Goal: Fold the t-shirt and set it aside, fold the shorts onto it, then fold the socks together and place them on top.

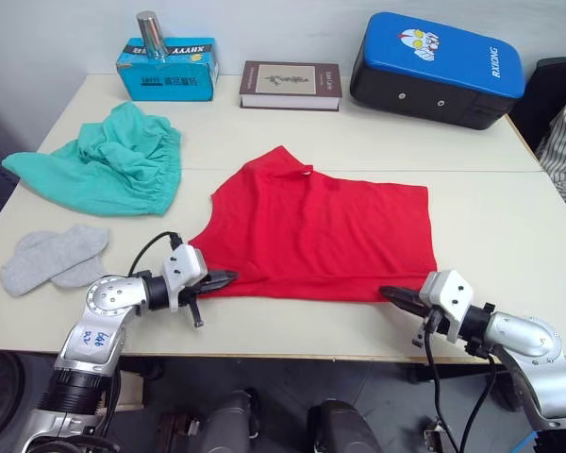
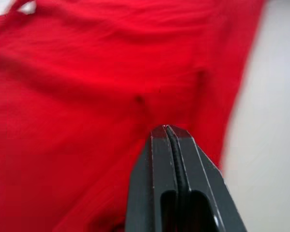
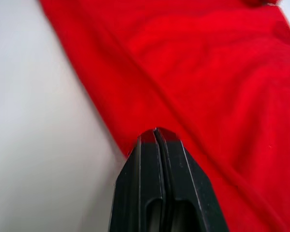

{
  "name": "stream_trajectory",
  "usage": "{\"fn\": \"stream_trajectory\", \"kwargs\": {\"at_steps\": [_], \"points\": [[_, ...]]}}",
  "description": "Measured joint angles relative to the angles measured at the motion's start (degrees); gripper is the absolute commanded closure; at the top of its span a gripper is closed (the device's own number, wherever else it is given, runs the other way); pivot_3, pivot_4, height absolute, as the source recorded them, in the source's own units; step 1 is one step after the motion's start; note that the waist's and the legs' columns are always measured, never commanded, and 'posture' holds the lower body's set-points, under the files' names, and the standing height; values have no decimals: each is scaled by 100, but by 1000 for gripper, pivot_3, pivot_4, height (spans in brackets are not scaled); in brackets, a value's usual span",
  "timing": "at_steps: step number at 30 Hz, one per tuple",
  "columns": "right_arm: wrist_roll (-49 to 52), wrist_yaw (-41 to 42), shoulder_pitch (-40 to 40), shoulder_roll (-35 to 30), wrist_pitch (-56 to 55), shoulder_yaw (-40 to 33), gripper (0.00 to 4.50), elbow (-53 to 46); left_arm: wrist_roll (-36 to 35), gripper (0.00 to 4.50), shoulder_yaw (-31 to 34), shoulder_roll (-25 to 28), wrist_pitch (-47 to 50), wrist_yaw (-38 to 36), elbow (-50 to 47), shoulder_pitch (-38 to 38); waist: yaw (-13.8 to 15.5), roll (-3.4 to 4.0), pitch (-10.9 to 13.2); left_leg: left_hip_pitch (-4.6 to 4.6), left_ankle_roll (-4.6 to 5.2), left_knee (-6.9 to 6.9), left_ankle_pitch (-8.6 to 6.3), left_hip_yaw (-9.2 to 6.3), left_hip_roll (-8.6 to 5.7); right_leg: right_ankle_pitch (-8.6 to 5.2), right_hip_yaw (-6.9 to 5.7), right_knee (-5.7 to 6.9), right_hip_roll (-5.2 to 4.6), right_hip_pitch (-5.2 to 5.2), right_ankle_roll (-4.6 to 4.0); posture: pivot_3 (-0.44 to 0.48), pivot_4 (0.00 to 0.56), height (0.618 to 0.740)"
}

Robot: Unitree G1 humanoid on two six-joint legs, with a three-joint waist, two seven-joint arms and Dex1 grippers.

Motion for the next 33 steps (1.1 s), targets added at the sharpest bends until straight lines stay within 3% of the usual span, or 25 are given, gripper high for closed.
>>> {"fn": "stream_trajectory", "kwargs": {"at_steps": [9, 12, 15, 19, 26, 33], "points": [[-257, -441, 18, -27, -456, -564, 4500, 734, 410, 4476, 172, -441, -454, 1138, 527, -539, 9, -2, 0, -1, 0, 1, 3, -2, -5, 1, -4, 3, -1, 0, 1, 0, 150, 740], [46, -257, 31, -31, -501, -736, 4500, 676, -159, 4476, 282, -298, -339, 539, 264, -427, -42, -4, 1, 1, -15, -1, 11, 1, 5, 1, -6, 4, 4, -3, 1, 0, 150, 740], [351, 98, 178, -97, -477, -686, 4500, 218, -857, 4476, 327, 502, 168, -533, -517, 150, -95, -3, 0, 32, -30, -26, 11, 3, 10, 1, -3, 10, 10, 11, -1, 0, 150, 740], [360, 216, 180, -95, -405, -444, 4500, 7, -1126, 4476, 260, 850, 486, -1163, -903, 505, -24, -3, 1, 38, -30, -32, 7, 3, 10, -3, 3, 0, 9, 17, -9, 0, 150, 740], [239, 381, -6, -82, -394, 68, 4500, -31, -486, 4476, -422, 289, 259, -922, -809, 364, 57, -3, 0, 27, 12, -22, -15, 5, 3, -2, 11, -8, 3, 16, -9, 0, 150, 740], [204, 365, -246, -82, -377, 142, 4500, -23, -192, 4476, -519, -9, 166, -538, -607, 301, -4, -4, 0, 29, -16, -22, -1, 6, 5, -2, 7, 4, 6, 11, -9, 0, 150, 740]]}}
